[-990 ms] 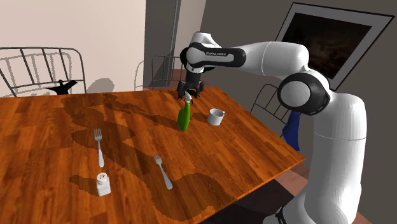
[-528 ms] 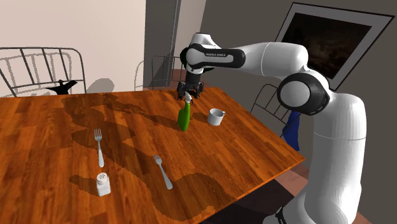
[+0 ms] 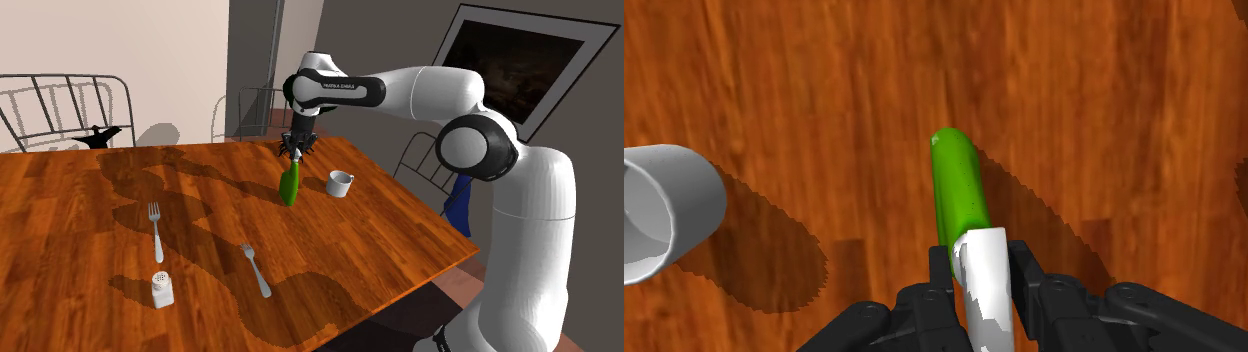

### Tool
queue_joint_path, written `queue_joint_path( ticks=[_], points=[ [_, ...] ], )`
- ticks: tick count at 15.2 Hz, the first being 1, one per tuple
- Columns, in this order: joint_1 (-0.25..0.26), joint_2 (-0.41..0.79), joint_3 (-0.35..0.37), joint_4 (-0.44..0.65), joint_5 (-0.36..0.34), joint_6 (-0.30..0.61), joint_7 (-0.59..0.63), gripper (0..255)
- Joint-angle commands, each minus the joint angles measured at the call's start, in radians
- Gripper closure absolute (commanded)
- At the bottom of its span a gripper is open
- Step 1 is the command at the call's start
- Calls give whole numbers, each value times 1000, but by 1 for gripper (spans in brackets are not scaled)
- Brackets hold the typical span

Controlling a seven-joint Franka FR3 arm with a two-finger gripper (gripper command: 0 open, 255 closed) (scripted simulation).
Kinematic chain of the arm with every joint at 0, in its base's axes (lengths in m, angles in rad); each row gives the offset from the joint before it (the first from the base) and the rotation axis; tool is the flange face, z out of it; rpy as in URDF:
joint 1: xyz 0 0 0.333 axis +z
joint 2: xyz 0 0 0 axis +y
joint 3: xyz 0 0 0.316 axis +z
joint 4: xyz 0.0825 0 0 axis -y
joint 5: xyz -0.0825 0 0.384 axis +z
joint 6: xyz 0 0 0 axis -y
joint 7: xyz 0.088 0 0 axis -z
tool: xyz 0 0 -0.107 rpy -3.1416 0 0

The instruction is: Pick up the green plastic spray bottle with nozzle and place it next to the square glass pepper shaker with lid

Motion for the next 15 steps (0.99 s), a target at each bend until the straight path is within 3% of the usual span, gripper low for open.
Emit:
queue_joint_path(
  ticks=[1,15],
  points=[
    [0,0,0,0,0,0,0,255],
    [3,-1,1,174,0,-174,0,255]
  ],
)
